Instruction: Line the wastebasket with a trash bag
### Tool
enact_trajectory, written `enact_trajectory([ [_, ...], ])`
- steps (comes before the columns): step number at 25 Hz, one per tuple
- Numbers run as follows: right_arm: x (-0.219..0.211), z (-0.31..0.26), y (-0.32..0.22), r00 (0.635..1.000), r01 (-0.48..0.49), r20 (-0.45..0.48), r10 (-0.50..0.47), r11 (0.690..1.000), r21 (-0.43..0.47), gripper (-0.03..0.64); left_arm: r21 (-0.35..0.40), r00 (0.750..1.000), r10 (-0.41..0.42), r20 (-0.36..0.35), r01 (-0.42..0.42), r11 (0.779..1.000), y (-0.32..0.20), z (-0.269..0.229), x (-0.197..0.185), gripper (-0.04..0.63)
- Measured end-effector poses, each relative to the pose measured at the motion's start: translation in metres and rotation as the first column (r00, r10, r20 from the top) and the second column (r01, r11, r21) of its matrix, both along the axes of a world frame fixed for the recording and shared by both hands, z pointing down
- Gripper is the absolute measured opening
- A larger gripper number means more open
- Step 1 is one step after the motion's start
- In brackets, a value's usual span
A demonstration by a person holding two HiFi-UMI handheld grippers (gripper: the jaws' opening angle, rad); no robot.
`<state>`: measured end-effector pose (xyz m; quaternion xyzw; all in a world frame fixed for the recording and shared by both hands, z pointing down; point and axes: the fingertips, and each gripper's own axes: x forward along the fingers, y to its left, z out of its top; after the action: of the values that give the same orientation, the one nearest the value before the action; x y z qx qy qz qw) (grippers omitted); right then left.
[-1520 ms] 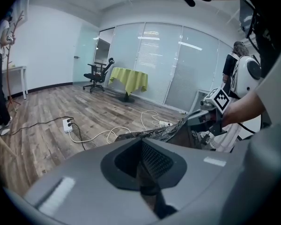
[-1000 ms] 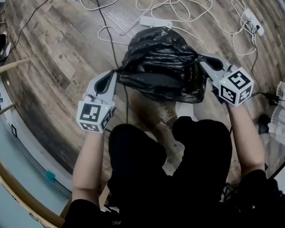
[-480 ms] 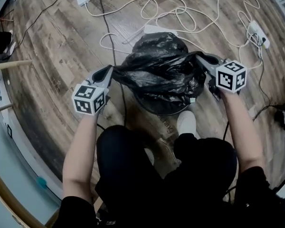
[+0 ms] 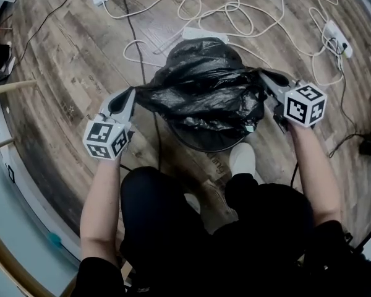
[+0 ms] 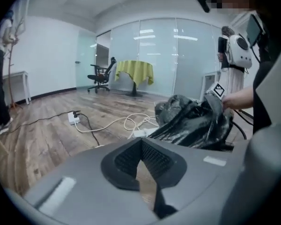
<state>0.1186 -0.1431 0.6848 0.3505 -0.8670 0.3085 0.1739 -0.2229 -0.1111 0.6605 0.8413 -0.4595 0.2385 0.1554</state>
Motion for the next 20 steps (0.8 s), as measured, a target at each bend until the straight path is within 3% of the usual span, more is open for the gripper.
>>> enact_trajectory([
  [4, 0.002, -0.002, -0.028, 0.999, -0.038, 0.026, 0.039, 0.999, -0.023, 0.002, -0.068, 0.998, -0.051, -0.045, 0.048, 0.997, -0.03, 0.006, -0.01, 0.008],
  [8, -0.008, 0.022, -0.025, 1.0, -0.019, 0.021, 0.021, 0.993, -0.116, 0.002, -0.173, 0.999, -0.011, -0.053, 0.002, 0.985, -0.022, 0.031, 0.001, 0.007],
  [11, -0.014, 0.042, -0.01, 0.999, 0.008, 0.039, 0.0, 0.978, -0.21, 0.003, -0.281, 0.993, 0.029, -0.115, -0.06, 0.958, 0.001, 0.054, 0.012, 0.008],
  [13, -0.014, 0.036, -0.014, 0.999, -0.011, 0.046, 0.019, 0.987, -0.16, 0.003, -0.215, 0.992, 0.005, -0.13, -0.033, 0.976, -0.003, 0.044, 0.012, 0.008],
  [16, -0.006, 0.0, -0.033, 0.997, -0.062, 0.05, 0.062, 0.998, 0.01, 0.003, -0.055, 0.988, -0.056, -0.143, 0.048, 0.997, -0.029, 0.001, 0.002, 0.006],
  [20, 0.007, -0.022, -0.047, 0.991, -0.119, 0.069, 0.114, 0.991, 0.063, 0.002, -0.06, 0.972, -0.137, -0.189, 0.128, 0.99, -0.046, -0.011, -0.007, 0.006],
])
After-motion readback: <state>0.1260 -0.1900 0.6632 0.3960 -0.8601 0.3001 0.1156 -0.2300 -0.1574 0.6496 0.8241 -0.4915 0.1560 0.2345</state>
